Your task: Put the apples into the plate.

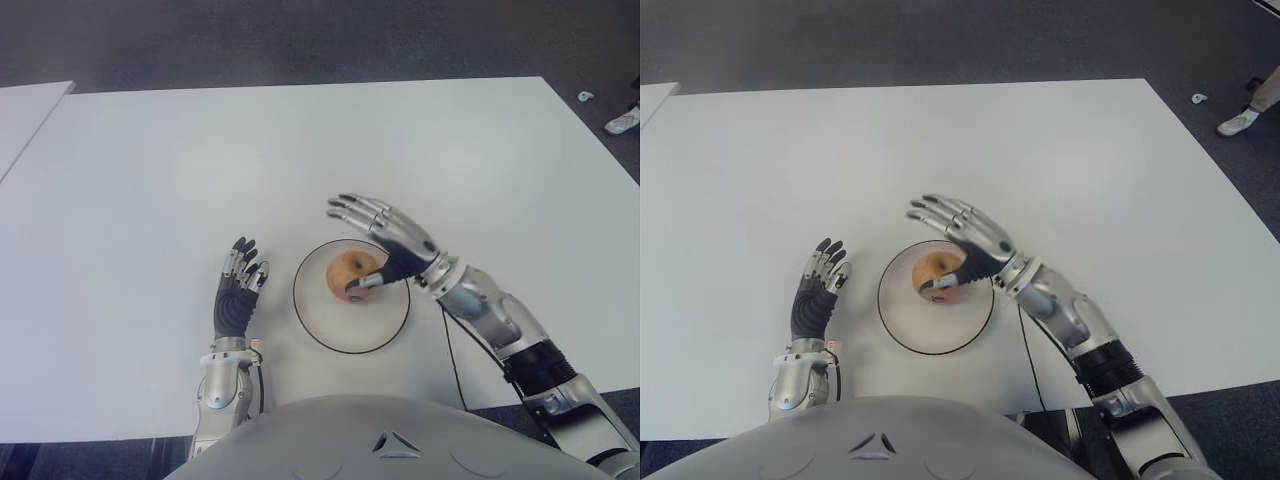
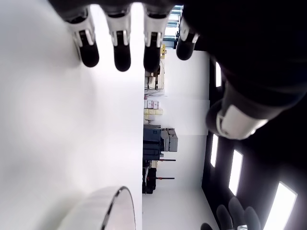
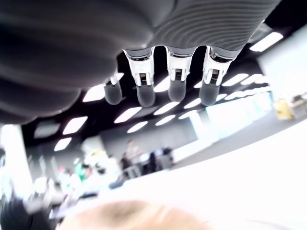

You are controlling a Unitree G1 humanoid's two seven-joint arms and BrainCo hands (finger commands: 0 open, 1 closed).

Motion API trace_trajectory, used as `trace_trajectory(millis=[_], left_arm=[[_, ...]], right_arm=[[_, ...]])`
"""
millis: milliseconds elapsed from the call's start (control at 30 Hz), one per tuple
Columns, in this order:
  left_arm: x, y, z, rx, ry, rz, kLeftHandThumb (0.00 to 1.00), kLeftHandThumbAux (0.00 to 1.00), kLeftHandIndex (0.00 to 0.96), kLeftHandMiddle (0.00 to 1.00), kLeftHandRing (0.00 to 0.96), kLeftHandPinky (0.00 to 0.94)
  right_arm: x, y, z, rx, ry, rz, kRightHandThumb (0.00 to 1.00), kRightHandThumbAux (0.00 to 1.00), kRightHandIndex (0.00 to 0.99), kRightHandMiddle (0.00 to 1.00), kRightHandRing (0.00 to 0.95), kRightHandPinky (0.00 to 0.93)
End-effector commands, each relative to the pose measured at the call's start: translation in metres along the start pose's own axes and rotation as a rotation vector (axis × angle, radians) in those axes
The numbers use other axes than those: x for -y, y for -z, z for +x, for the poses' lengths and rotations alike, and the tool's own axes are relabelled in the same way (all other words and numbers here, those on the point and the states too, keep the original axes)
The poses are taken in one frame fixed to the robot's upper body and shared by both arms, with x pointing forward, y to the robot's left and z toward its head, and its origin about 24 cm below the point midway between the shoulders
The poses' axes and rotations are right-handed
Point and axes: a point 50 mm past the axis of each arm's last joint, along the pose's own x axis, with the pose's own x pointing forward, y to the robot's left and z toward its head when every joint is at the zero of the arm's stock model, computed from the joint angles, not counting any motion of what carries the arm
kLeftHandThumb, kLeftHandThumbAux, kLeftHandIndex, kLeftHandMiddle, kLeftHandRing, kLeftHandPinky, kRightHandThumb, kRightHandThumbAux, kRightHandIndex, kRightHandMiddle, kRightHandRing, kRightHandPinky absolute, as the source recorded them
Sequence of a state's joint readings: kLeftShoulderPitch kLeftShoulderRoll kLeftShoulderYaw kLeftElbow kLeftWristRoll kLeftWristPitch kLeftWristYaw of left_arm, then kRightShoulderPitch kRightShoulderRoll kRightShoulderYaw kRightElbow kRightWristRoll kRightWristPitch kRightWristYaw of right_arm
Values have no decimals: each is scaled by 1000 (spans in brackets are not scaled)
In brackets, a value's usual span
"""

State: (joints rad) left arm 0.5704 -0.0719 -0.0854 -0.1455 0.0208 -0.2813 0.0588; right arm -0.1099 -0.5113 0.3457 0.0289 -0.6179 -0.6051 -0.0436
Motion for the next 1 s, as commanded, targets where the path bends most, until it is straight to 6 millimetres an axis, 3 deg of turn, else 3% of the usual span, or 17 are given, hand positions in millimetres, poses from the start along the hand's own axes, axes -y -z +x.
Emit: trace_trajectory(millis=[33,167,367,500,667,833,1000], left_arm=[[-1,5,-1,-31,7,7,237,578,61,125,121,127],[0,5,-1,-30,3,11,232,573,63,126,121,127],[1,5,-1,-27,-4,10,230,564,67,130,124,128],[1,3,-2,-28,-13,7,244,568,68,129,125,135],[-3,2,-2,-33,-21,15,254,579,65,126,126,138],[-11,6,0,-37,-25,39,243,574,70,120,121,127],[-14,6,2,-35,-27,46,243,583,80,124,124,140]], right_arm=[[8,10,-1,-67,30,112,128,252,0,0,0,1],[11,13,-4,-114,93,248,123,270,0,0,0,16],[18,26,-18,-226,198,490,154,344,1,43,42,111],[8,53,-43,-394,313,745,213,434,33,86,85,159],[-5,60,-60,-519,429,941,272,519,86,153,144,213],[-16,58,-82,-606,527,1037,306,564,135,211,199,242],[-21,54,-90,-643,576,1069,300,575,157,234,217,249]])
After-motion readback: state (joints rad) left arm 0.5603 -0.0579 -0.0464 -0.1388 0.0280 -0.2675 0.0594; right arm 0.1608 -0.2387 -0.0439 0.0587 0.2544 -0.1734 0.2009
